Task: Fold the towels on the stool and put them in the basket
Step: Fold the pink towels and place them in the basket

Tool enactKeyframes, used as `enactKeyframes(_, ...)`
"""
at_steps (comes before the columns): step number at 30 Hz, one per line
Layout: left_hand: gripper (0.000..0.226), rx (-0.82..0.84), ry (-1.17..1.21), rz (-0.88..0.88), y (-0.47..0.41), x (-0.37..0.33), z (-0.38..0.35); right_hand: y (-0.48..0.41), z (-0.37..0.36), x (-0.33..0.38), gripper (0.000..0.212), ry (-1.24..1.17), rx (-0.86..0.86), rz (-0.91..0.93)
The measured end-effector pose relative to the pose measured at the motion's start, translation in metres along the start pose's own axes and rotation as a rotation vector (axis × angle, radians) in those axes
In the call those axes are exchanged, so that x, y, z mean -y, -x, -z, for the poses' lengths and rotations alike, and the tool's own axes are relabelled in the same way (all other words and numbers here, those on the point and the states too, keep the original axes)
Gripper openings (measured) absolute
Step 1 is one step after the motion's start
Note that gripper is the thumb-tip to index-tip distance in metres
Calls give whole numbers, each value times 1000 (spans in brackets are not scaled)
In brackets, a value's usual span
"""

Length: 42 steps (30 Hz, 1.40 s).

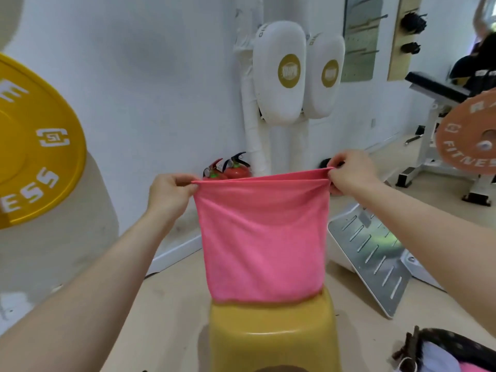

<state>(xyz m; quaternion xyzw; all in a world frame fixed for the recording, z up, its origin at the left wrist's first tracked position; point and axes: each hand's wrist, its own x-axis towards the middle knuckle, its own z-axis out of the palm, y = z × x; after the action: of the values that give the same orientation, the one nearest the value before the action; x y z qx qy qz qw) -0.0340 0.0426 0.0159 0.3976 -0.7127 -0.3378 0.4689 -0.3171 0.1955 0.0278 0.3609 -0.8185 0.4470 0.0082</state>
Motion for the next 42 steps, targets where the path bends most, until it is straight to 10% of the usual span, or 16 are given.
enactKeyframes(8,29,-193,253,-284,10,-18,5,13,1,-10,28,-407,-313,266)
enactKeyframes(17,41,480,-416,-78,139,161,-33,143,-84,-190,43,76,197,183)
enactKeyframes(34,37,1064,-654,-86,154,163,-26,188,-87,-236,26,297,354,698)
enactKeyframes(38,33,1242,-549,81,168,157,-35,180,-81,-245,36,266,422,626)
enactKeyframes(42,29,1452,-349,275,194,153,-51,156,-79,-234,43,4,411,68)
